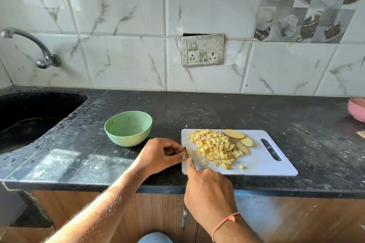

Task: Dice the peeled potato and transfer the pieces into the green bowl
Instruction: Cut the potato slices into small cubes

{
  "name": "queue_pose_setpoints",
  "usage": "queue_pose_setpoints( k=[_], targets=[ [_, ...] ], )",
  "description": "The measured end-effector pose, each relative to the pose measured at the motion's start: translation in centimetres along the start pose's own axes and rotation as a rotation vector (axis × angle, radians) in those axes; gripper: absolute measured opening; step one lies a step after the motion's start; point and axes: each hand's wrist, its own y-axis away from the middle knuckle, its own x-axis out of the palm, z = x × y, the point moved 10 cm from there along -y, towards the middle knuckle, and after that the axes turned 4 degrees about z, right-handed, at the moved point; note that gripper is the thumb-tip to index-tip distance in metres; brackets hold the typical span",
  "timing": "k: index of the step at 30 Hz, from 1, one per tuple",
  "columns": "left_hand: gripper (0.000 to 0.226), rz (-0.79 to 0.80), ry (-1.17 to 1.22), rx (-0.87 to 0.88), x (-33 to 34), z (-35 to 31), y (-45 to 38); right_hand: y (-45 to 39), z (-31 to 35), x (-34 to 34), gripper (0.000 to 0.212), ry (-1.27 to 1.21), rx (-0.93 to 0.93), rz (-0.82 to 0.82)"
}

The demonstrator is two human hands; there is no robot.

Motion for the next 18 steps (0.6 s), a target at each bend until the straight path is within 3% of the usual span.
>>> queue_pose_setpoints(
  k=[18],
  targets=[
    [0.011, 0.059, 0.113, -0.066, 0.4, 1.0, -0.4, -1.4, -0.3, 0.1, 0.066, -0.002, -0.009, -0.041]
  ],
)
